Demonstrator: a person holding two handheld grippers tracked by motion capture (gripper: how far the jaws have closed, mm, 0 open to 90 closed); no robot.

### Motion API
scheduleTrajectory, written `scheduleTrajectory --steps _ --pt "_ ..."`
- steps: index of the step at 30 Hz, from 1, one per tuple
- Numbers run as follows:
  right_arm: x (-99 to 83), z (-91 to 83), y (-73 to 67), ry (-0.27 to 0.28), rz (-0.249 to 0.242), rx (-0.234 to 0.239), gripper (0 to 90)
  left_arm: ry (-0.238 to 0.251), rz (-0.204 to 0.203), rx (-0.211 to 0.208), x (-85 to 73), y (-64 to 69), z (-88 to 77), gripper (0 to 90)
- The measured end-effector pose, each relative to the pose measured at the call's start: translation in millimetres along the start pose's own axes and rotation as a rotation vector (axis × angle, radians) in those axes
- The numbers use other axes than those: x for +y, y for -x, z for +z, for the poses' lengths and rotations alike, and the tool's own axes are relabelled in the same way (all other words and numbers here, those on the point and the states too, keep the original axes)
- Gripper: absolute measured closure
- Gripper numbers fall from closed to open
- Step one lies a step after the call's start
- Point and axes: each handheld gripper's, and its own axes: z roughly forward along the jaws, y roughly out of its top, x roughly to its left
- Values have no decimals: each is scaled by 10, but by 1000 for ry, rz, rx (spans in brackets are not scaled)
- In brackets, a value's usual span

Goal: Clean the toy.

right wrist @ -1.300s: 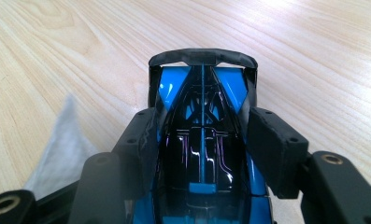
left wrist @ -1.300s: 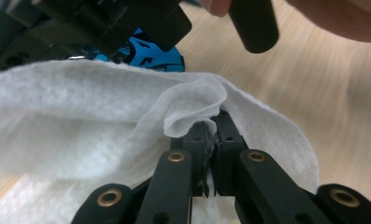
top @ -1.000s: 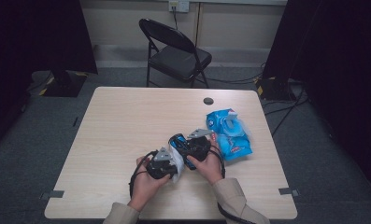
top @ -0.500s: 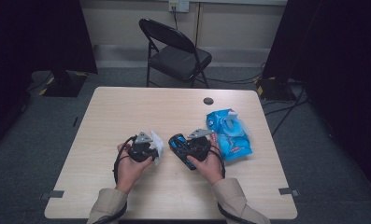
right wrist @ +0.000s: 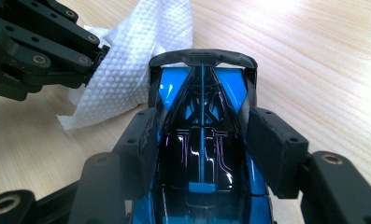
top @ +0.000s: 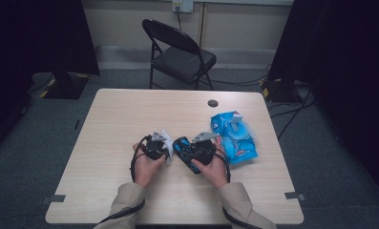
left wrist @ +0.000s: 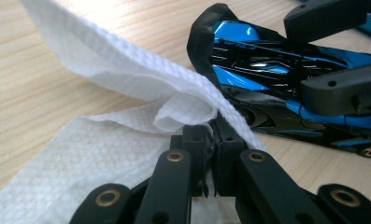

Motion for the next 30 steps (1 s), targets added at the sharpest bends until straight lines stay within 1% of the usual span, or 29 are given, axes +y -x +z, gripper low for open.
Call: scheduleTrajectory --steps 1,3,5,6,8,9,10,11,12,14,16,18,20,21,26,30 --pt "4 1 0 -3 0 1 441 -3 10 -1 -1 -6 -5 862" --pt "8 2 0 -5 -1 1 442 -3 8 -16 -10 12 -8 863" --pt "9 6 -2 -4 -2 0 442 -10 30 -9 -13 43 -11 863" --pt "9 6 -2 -4 -2 0 442 -11 34 -5 -18 63 -12 862" --pt "8 4 -3 -4 -2 -1 442 -16 43 -12 -23 86 -21 862" --pt "8 3 -2 -5 -1 0 441 -14 41 -21 -30 106 -20 862" --pt "8 3 -3 -5 -1 -1 442 -20 52 -24 -36 130 -27 862" --pt "8 4 -6 -4 -3 -3 442 -16 50 -35 -43 159 -22 863" --pt "7 4 -6 -3 -1 -3 441 -17 56 -41 -48 188 -21 863" --pt "7 3 -5 -4 -1 -3 442 -25 75 -37 -52 229 -26 863" --pt "7 3 -4 -4 -1 -1 441 -20 67 -66 -65 276 -17 864" --pt "8 4 -5 -5 -2 -3 441 -24 83 -71 -73 329 -17 864" --pt "8 6 -4 -3 -2 -2 441 -18 92 -78 -84 361 -13 863" --pt "7 7 -4 -2 -1 -2 442 -14 86 -86 -92 376 -11 863" --pt "5 7 -5 0 -1 -2 441 -14 89 -120 -118 453 -9 862" --pt "5 7 -4 0 -1 -2 441 -19 108 -128 -120 532 0 863"
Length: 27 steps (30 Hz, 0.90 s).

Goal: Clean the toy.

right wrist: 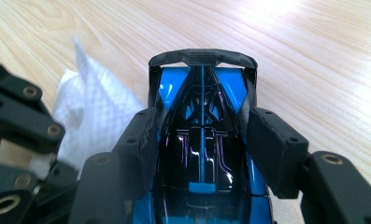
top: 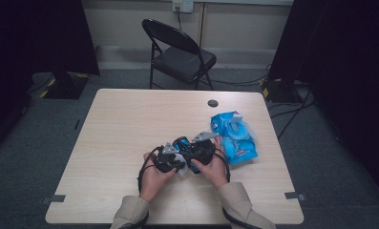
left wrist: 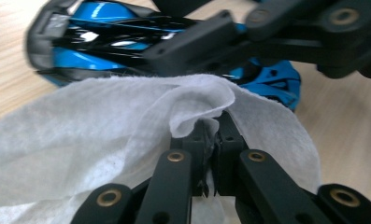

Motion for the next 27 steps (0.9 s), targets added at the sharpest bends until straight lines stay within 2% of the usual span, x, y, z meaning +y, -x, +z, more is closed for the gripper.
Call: scheduleTrajectory --steps 4,6,8,15,18,20,27 --pt "-2 -2 1 0 0 1 442 -3 11 3 -3 47 4 865" --pt "-2 -3 2 0 0 2 442 -4 -1 -18 -10 67 2 865" --pt "-2 -2 2 0 -1 2 442 -3 6 -10 -13 95 2 864" --pt "-4 0 0 2 -1 0 442 -9 5 -38 -22 176 11 865" --pt "-3 -1 -1 1 -2 0 442 -11 12 -33 -22 215 13 864" --pt "-5 -2 -1 2 -2 0 442 -10 8 -48 -30 233 14 865" --pt "-4 -1 -4 2 -3 -2 442 -14 29 -61 -43 325 26 865"
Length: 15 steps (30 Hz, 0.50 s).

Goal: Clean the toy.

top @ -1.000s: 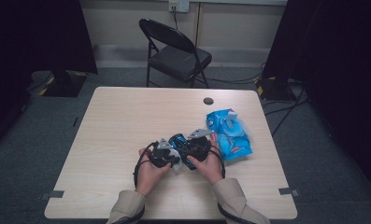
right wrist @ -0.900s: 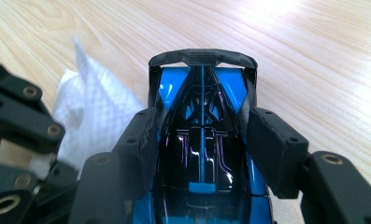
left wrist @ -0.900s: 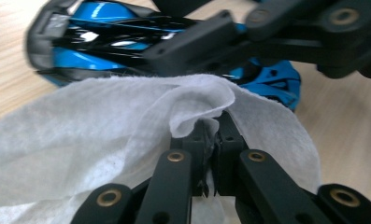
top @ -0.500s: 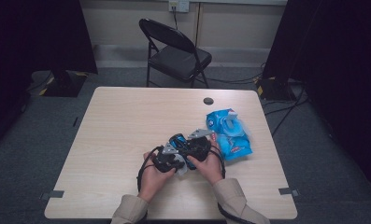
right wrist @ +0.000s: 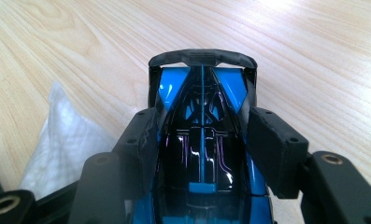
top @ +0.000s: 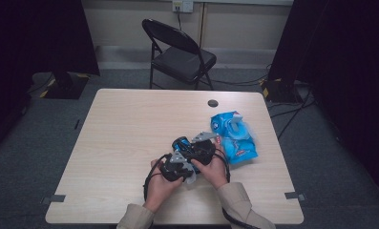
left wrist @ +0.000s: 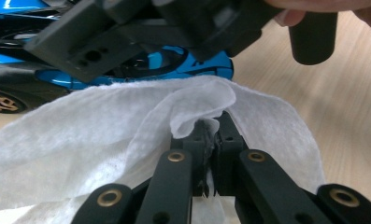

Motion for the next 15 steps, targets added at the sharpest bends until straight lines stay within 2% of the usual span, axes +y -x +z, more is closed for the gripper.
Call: scheduleTrajectory --steps 10,15 --pt "-3 1 0 3 1 -1 441 10 -1 -64 3 140 61 864" --pt "-7 1 2 6 2 2 441 11 14 -86 6 172 41 863"
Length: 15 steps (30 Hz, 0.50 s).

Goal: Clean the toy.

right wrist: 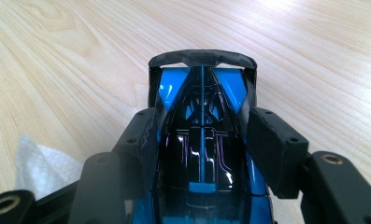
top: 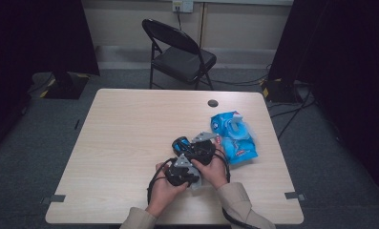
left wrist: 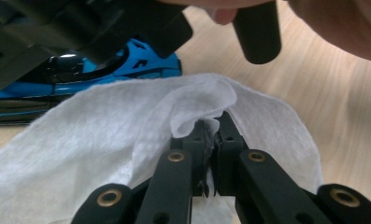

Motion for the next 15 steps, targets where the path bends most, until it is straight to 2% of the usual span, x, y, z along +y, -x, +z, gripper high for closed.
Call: scheduleTrajectory --steps 4,7,15 --pt "-3 -1 1 2 0 0 441 9 -4 -14 12 -10 -88 863" --pt "-4 -2 3 2 3 1 441 22 -8 10 25 -69 -177 863" --pt "-6 -6 1 1 3 0 441 40 -47 106 36 -382 -494 863"
